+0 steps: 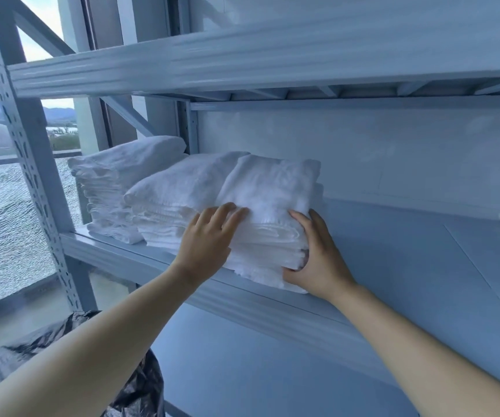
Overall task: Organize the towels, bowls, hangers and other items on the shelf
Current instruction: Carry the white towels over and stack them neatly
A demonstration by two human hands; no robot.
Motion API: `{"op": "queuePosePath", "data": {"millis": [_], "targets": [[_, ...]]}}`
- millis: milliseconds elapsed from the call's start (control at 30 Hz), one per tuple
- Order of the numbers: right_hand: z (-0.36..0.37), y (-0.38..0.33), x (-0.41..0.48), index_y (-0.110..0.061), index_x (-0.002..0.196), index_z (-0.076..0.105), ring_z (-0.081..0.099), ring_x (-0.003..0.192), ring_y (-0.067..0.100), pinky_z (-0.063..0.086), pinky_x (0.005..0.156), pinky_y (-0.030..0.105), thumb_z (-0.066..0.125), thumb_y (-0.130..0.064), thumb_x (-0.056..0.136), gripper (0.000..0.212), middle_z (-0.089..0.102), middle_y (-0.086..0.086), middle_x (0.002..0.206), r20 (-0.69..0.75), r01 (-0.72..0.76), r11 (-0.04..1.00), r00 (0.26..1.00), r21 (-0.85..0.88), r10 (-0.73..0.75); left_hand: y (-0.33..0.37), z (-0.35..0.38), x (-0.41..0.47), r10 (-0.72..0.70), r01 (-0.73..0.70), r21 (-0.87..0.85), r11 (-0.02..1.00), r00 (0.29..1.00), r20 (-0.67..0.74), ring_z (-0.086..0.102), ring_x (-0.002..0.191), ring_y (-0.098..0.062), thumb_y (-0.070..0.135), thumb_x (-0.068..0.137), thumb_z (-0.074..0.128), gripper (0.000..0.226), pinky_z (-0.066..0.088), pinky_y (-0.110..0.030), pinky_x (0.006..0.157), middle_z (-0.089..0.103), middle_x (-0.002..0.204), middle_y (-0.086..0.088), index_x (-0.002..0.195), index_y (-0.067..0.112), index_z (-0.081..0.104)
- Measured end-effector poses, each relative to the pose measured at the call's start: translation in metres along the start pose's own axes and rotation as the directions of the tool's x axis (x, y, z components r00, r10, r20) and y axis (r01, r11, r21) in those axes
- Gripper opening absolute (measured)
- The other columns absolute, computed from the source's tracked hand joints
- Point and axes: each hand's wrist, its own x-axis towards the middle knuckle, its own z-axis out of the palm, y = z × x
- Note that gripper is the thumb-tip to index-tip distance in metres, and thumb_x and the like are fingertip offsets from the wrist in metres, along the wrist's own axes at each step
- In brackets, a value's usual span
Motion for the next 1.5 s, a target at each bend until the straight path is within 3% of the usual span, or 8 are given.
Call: {"op": "queuePosePath", "data": {"millis": [133,233,467,700,900,1300,1433,1500], "targets": [[-0.003,-0.002,0.002,-0.051,0.135,0.016,0.023,0.139,0.015,0.043,0.101,0.038,0.076,-0.024,0.059,0.101,0.012,-0.005,0.152,0.038,-0.031,1.000,0.999,0.001,0.031,0.003,-0.001,-0.001,-0.018,0.013,0.049,0.999,0.996,0.090,0.051,0.118,-0.033,-0.003,0.059,0.072,0.084,0.048,-0.049,0.091,0.051,0.133,-0.010,0.136,0.014,0.044],[-0.002,-0.002,0.002,-0.055,0.135,0.010,0.021,0.140,0.013,0.042,0.102,0.034,0.076,-0.024,0.062,0.103,0.006,-0.010,0.153,0.060,-0.061,0.998,0.996,0.005,0.061,0.009,0.002,-0.005,-0.072,0.057,0.098,0.994,0.984,0.162,0.028,0.139,-0.031,0.008,0.067,0.068,0.092,0.024,-0.061,0.106,0.032,0.150,-0.004,0.147,0.019,0.024],[-0.001,-0.006,0.004,-0.051,0.139,0.008,0.014,0.141,0.010,0.039,0.104,0.034,0.077,-0.025,0.066,0.103,-0.002,-0.014,0.153,0.087,-0.083,0.997,0.993,0.012,0.081,0.021,0.007,-0.005,-0.146,0.129,0.090,0.988,0.965,0.218,0.010,0.145,-0.024,0.014,0.074,0.062,0.095,0.006,-0.068,0.106,0.013,0.157,-0.002,0.150,0.018,0.004],[-0.016,-0.001,-0.006,-0.062,0.134,-0.001,0.008,0.141,0.002,0.027,0.104,0.024,0.075,-0.039,0.070,0.102,-0.007,-0.026,0.151,0.153,-0.059,0.998,0.987,0.015,0.056,0.038,-0.008,0.001,-0.052,0.057,-0.023,0.998,0.982,0.180,0.016,0.143,-0.029,0.018,0.072,0.047,0.083,0.007,-0.068,0.106,0.023,0.153,-0.002,0.149,0.017,0.016],[-0.041,0.010,-0.013,-0.041,0.141,0.024,0.022,0.138,0.006,0.031,0.108,0.027,0.063,-0.040,0.083,0.070,0.017,-0.010,0.152,0.123,0.021,0.999,0.992,-0.044,-0.016,0.080,-0.014,0.029,0.041,-0.023,-0.168,0.985,0.994,0.105,0.038,0.131,-0.031,0.050,0.083,0.036,0.064,0.028,-0.057,0.106,0.043,0.142,-0.008,0.139,0.018,0.041],[-0.086,0.045,-0.006,-0.015,0.139,0.037,0.036,0.133,0.014,0.031,0.108,0.026,0.056,-0.028,0.090,0.053,0.035,-0.001,0.144,0.131,0.036,0.988,0.991,-0.147,-0.016,0.105,-0.005,0.074,-0.285,0.307,-0.158,0.939,0.947,0.145,0.041,0.126,-0.030,0.039,0.079,0.060,0.062,0.041,-0.039,0.095,0.046,0.138,-0.009,0.132,0.010,0.046],[-0.086,0.035,0.029,-0.013,0.138,0.038,0.037,0.131,0.017,0.032,0.103,0.025,0.050,-0.014,0.092,0.047,0.036,0.001,0.145,0.078,0.050,0.989,0.996,-0.138,-0.040,0.096,-0.009,0.083,-0.367,0.413,-0.140,0.900,0.890,0.271,0.054,0.103,-0.030,0.039,0.072,0.061,0.039,0.037,-0.031,0.066,0.057,0.112,-0.004,0.100,0.012,0.056],[-0.080,0.029,0.044,-0.014,0.139,0.038,0.034,0.134,0.017,0.030,0.105,0.026,0.047,-0.009,0.092,0.048,0.034,0.001,0.147,0.095,0.076,0.983,0.994,-0.168,-0.061,0.092,-0.009,0.083,-0.333,0.385,-0.157,0.910,0.901,0.280,0.056,0.098,-0.027,0.037,0.072,0.060,0.036,0.036,-0.028,0.062,0.059,0.108,0.000,0.099,0.014,0.059]]}}
